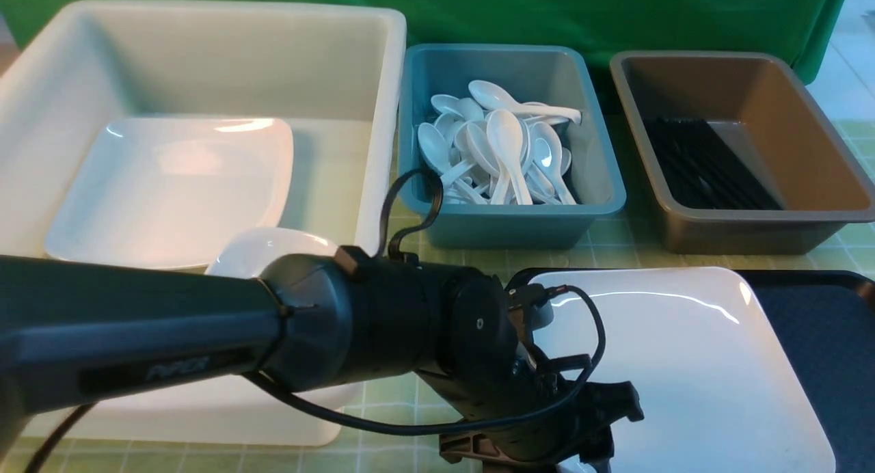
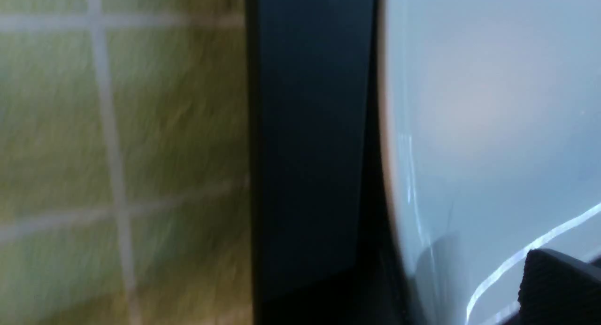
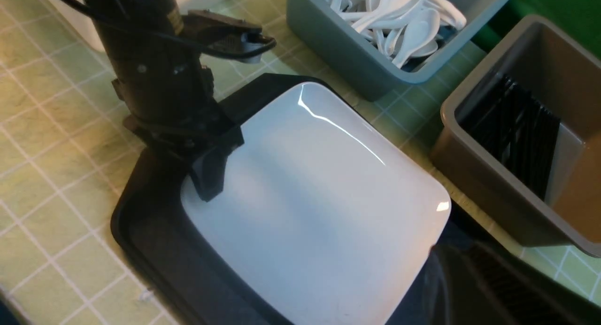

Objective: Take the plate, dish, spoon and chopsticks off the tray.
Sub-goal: Use the left arm to grab a plate from the dinner plate

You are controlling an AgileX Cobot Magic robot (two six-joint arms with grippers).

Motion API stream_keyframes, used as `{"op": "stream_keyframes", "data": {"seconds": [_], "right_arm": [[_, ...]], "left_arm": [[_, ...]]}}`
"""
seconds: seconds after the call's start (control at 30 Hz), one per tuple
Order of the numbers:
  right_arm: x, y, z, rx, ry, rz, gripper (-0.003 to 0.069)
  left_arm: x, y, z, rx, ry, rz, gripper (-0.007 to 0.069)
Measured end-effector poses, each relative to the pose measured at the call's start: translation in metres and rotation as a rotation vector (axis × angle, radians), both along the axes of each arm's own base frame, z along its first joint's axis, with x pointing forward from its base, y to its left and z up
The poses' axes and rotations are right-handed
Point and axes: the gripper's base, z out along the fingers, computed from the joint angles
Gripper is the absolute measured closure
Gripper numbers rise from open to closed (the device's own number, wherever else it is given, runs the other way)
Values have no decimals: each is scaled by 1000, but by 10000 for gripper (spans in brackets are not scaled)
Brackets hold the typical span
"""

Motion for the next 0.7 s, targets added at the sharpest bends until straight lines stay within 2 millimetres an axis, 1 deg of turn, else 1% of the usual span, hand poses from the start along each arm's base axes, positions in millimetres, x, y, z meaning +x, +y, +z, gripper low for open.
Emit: {"op": "stream_keyframes", "data": {"seconds": [0.3, 0.7], "right_arm": [[0, 0, 0, 2, -2, 1, 617], [1, 2, 3, 28, -28, 12, 616]], "left_arm": [[8, -7, -12, -53, -15, 83, 232], [19, -11, -19, -87, -116, 108, 232]]}}
